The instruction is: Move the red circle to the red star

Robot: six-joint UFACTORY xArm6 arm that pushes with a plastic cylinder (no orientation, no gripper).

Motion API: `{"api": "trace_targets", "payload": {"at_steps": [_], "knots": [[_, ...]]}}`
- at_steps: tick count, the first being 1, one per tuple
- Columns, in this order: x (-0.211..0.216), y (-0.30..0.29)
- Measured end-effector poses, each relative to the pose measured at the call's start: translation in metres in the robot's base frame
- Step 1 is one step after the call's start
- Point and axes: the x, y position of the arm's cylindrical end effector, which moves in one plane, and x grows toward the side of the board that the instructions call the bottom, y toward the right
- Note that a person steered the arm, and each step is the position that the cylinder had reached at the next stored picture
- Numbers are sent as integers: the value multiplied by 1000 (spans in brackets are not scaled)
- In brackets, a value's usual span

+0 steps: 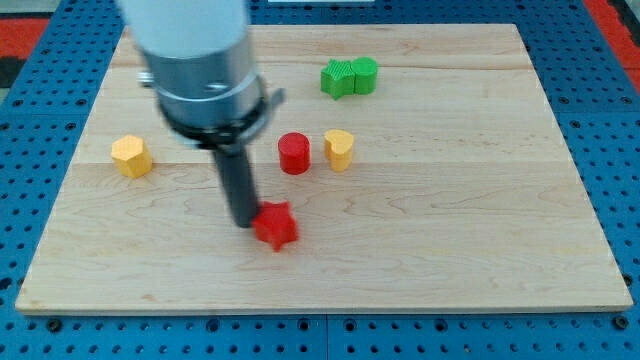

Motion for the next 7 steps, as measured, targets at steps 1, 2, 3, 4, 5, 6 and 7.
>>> {"api": "trace_targets", "payload": {"at_steps": [1, 2, 3, 4, 5, 6, 7], "knots": [[7, 55], [-9, 33], [-15, -2], [-69, -26], [-125, -36], [-141, 2], [-132, 23]]}}
